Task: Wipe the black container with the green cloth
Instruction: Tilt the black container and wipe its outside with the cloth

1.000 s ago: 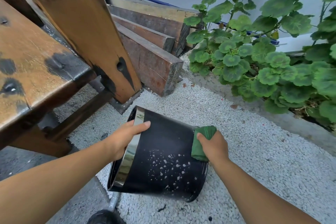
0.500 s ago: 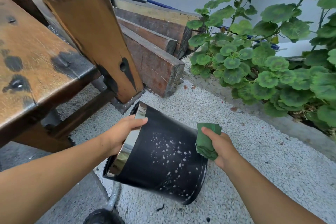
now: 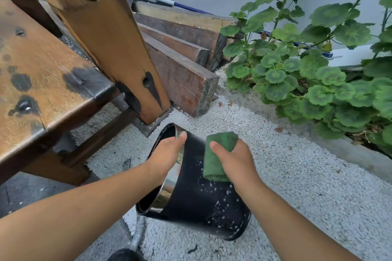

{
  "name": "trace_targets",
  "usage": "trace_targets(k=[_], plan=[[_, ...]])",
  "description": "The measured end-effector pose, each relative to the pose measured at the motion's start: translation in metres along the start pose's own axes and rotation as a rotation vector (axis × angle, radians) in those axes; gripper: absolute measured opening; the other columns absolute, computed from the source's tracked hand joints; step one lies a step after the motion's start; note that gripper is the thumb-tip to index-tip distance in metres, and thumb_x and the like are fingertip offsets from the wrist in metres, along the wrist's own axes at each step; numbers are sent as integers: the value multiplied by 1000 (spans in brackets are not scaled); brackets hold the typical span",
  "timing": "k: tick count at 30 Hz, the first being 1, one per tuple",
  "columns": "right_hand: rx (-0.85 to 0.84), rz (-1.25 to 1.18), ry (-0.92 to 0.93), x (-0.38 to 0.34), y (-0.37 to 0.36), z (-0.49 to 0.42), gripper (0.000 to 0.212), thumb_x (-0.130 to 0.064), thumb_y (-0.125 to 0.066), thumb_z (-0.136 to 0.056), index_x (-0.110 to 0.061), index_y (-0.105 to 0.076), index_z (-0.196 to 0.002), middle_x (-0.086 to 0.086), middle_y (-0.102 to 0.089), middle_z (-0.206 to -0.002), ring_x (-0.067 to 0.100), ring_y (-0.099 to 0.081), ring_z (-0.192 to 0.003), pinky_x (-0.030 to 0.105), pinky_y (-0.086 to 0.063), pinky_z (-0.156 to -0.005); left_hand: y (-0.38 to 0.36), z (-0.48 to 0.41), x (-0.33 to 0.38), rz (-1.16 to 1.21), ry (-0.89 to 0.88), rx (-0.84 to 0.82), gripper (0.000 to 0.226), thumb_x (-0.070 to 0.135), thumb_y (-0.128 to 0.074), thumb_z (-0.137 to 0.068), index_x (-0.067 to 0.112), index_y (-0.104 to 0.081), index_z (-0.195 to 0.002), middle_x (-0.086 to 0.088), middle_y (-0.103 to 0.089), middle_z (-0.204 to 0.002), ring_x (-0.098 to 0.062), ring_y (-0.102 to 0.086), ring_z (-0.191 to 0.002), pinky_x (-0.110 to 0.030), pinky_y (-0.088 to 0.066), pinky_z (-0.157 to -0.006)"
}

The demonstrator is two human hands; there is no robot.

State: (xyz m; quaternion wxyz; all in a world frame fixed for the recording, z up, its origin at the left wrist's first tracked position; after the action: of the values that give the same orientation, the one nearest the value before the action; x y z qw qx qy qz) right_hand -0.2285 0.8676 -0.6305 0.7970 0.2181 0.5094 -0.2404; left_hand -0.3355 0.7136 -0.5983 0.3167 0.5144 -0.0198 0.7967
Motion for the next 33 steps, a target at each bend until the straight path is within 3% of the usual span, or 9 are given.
trace_targets(k=[4,9,15,18,22,25,28,31,33], plan=[[-60,100,81,-8,-37,22,29,-47,-73,-79,-30,-65,-101,-10,-73,-93,7,-70,-84,33,-60,-73,-9,0,3,28,-48,8,45,53,-48,-100,26,-65,-68,10,-66,-56,7,-61,-48,-8,-45,-45],[-18,247,118,-1,-43,23,33,-50,-72,-79,-32,-58,-103,-13,-68,-91,10,-69,-84,39,-60,-77,-15,5,0,134,-60,-67,47,44,-52,-101,9,-79,-84,-6,-78,-77,-15,-75,-69,-19,-56,-57],[44,324,92,18,-20,6,34,-50,-72,-83,-26,-56,-102,-11,-66,-89,9,-66,-78,36,-59,-71,-15,3,-2,98,-61,-65,35,19,-62,-99,19,-72,-65,5,-73,-66,-6,-69,-60,-13,-51,-53],[69,399,60,30,-6,-2,38,-49,-71,-86,-21,-55,-106,-6,-64,-92,18,-66,-84,42,-59,-77,-11,1,-4,84,-11,-29,17,12,-61,-98,-1,-72,-93,-9,-75,-87,-12,-72,-72,-15,-55,-59],[103,478,30,48,11,-9,39,-48,-69,-89,-18,-54,-109,-7,-61,-89,17,-63,-80,38,-56,-71,-2,-4,-6,45,29,-28,23,13,-58,-100,-5,-72,-100,-13,-77,-100,-13,-72,-81,-16,-53,-65],[122,543,4,59,21,-11,39,-48,-68,-91,-17,-52,-109,-8,-58,-87,16,-61,-77,36,-55,-68,7,-7,-10,28,63,-11,25,18,-59,-99,-2,-73,-104,-8,-78,-104,-12,-72,-86,-17,-48,-68],[130,605,-27,67,29,-12,39,-48,-67,-92,-17,-49,-108,-5,-58,-86,21,-63,-78,39,-56,-69,14,-9,-13,32,81,-19,22,21,-61,-98,6,-76,-95,4,-81,-88,-6,-74,-87,-14,-45,-68],[138,663,-45,71,32,-11,40,-48,-66,-92,-16,-48,-109,-6,-56,-85,21,-61,-76,35,-50,-62,21,-9,-22,-6,129,-76,24,28,-59,-98,16,-76,-87,17,-79,-80,3,-71,-85,-19,-39,-83],[142,647,-54,74,31,-10,38,-48,-66,-92,-17,-50,-107,-6,-57,-84,18,-60,-74,33,-47,-58,25,-8,-30,-23,169,-116,26,38,-57,-98,20,-75,-96,19,-77,-96,-2,-63,-109,-20,-34,-99]])
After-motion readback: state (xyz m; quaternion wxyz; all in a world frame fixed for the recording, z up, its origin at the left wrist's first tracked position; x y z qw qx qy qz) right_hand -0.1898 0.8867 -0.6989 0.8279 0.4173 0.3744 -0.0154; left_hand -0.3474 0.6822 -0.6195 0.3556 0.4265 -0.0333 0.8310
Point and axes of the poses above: each hand's wrist, its own z-axis away from the middle knuckle, its own y-axis out of the back of the hand, x = y × z, the point moved 5 cm from there along -z, towards the middle knuckle
